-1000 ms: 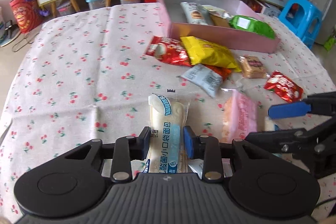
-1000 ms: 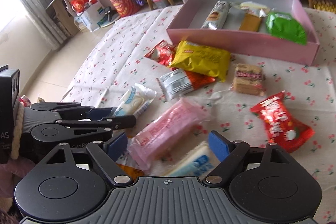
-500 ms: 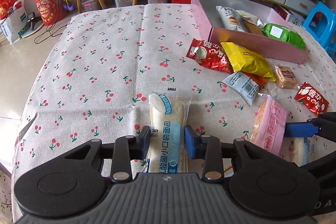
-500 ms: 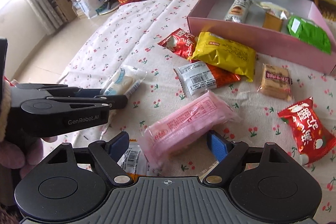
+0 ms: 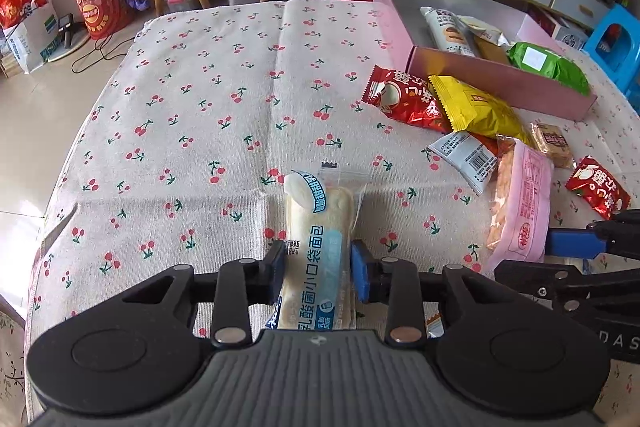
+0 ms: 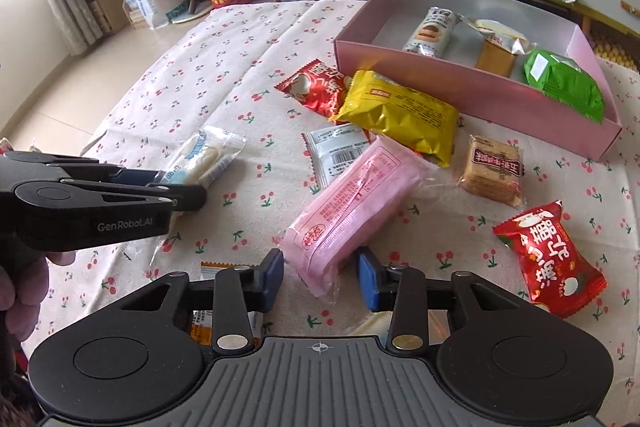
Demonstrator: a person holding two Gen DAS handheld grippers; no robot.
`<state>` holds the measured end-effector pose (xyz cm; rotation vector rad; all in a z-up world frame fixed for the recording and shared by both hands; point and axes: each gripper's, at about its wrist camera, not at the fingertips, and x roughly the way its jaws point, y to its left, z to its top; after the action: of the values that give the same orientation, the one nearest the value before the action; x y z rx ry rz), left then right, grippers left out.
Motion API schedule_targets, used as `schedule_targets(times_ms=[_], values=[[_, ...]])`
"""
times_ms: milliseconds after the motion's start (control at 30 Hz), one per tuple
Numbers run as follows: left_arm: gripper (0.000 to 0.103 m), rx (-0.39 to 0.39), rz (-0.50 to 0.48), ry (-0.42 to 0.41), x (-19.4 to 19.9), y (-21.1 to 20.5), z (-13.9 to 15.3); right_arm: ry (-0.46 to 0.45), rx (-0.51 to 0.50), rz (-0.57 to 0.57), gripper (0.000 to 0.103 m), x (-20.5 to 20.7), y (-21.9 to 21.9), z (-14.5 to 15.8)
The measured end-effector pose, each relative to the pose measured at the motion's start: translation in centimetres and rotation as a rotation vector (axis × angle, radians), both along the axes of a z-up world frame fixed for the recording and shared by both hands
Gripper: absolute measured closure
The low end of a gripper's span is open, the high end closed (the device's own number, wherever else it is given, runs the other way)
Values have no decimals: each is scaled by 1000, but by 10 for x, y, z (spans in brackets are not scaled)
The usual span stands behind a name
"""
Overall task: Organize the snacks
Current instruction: 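Grasp the white bread packet with left tool while right tool grasps pink packet, then lift both packets and carry them toward the pink box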
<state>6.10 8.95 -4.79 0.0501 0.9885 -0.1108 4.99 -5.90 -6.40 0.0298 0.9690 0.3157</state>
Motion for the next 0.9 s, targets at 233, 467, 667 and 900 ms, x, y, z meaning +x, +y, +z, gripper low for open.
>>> schedule_targets(times_ms=[233,467,667,900], values=[[75,-56,27,26,3,4,3,47,82,-52,81,6,-20,7],[75,-90,31,32,3,3,7,50,146,-73,85,10,-34,16],[75,-93,22,39,4,-1,6,69,212,-89,80,13,-42,17],[75,-91,17,52,4,-3,4,102,270,-157,39,22,-47,10]])
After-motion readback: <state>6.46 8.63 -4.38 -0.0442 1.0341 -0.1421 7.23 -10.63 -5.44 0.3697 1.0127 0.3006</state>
